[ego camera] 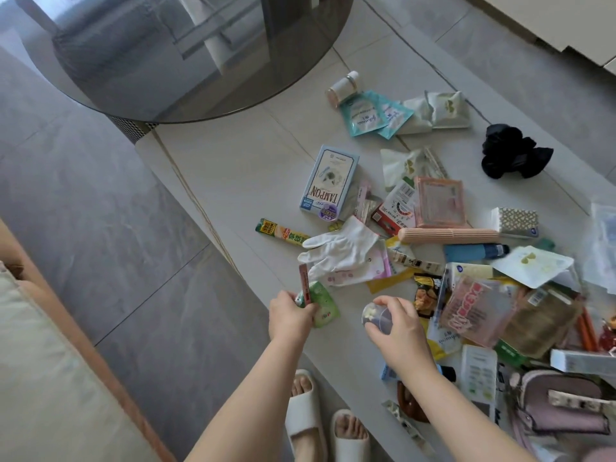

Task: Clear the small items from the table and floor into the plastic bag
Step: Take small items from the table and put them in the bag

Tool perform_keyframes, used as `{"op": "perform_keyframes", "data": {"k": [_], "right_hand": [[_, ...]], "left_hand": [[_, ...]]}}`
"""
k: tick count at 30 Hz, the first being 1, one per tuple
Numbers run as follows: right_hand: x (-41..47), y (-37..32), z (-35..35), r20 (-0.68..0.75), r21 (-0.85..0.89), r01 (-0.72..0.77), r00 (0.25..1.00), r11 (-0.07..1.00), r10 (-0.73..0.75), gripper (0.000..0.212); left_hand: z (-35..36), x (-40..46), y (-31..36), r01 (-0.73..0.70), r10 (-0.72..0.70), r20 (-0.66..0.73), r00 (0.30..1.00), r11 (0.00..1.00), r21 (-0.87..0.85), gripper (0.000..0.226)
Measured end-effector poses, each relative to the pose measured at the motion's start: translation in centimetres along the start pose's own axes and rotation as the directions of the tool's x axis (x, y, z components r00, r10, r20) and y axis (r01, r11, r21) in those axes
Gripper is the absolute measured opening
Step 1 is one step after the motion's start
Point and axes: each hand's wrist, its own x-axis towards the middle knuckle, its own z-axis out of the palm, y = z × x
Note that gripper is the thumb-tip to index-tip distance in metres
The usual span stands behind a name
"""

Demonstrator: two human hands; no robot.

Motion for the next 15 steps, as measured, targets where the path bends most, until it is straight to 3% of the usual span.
{"op": "perform_keyframes", "data": {"k": [8,11,15], "right_hand": [[-3.5,-4.4,-2.7,0.143,0.159,-0.031,0.990,0.987,0.008,0.047],[-6.3,-7.2,-3.7,0.164,0.217,-0.032,0.986,0.976,-0.004,0.052],[-10.7,-11.4,-4.0,0.216,0.246,0.039,0.972,0.968,-0.094,0.052]], "left_hand": [[-4.6,-6.2,-1.7,0.061,-0.057,0.023,0.998,0.944,-0.325,0.032],[-7.2,-9.3,-3.3,0.098,-0.092,0.037,0.995,0.873,-0.477,0.038],[-11.8,-14.9,-4.9,0.111,-0.131,0.016,0.991,0.767,-0.632,0.027]]}}
